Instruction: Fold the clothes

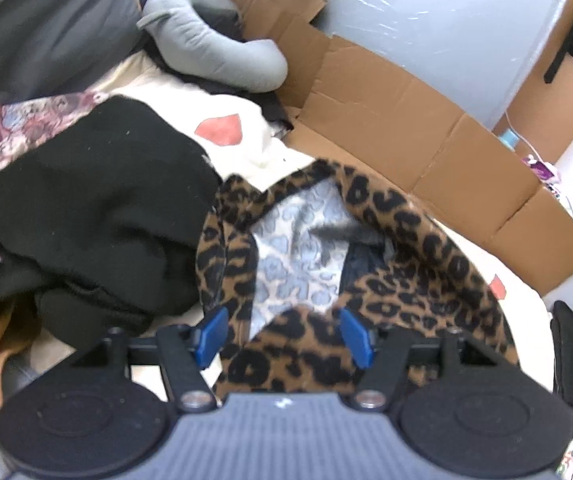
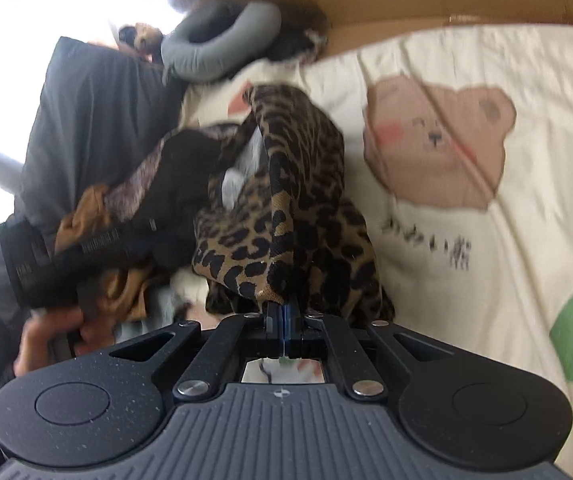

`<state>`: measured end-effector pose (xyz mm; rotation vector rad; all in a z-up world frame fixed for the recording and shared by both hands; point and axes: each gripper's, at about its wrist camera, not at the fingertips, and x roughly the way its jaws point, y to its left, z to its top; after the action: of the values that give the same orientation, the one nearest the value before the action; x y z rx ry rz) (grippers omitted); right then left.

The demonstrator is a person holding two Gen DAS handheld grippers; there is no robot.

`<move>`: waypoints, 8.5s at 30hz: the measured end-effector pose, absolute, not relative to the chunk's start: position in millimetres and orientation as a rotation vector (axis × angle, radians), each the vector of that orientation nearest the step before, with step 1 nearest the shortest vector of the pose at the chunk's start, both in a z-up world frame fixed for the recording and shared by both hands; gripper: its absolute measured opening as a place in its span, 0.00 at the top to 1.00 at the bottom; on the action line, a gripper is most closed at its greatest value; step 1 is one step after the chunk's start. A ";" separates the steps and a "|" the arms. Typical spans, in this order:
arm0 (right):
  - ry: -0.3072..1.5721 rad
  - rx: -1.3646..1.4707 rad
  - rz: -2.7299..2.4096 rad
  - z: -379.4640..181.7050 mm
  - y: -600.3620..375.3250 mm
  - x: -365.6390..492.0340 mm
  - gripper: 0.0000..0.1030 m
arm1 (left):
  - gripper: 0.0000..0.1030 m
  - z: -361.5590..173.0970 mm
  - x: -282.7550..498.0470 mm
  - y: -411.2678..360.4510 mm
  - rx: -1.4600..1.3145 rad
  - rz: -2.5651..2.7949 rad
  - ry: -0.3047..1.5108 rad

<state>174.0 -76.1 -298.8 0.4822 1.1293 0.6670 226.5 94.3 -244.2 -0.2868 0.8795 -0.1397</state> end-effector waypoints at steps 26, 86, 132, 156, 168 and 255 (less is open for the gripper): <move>1.490 0.408 0.683 -392.1 -59.9 98.5 1.00 | 0.30 -238.7 227.0 85.7 -0.354 -0.245 0.863; 1.351 0.560 0.658 -268.0 -52.6 175.5 0.49 | 0.92 -241.8 136.0 14.0 -0.435 -0.760 0.888; 1.406 0.556 0.701 -314.7 -87.2 154.0 1.00 | 0.24 -237.1 266.8 43.8 -0.099 -0.371 0.917; 1.384 0.523 0.713 -315.4 -85.5 151.1 1.00 | 0.94 -273.1 258.8 -29.7 0.055 -0.371 1.148; 1.308 0.498 0.655 -292.1 -125.4 154.9 1.00 | 0.96 -210.3 254.7 3.2 -0.001 -0.259 0.958; 1.440 0.519 0.156 -315.6 -315.6 37.9 0.91 | 0.73 -208.0 55.1 209.5 -0.346 0.361 1.280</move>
<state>37.9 -315.6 -315.6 0.5191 1.4403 0.1562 55.1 209.5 -208.0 -0.3459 1.2800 0.3610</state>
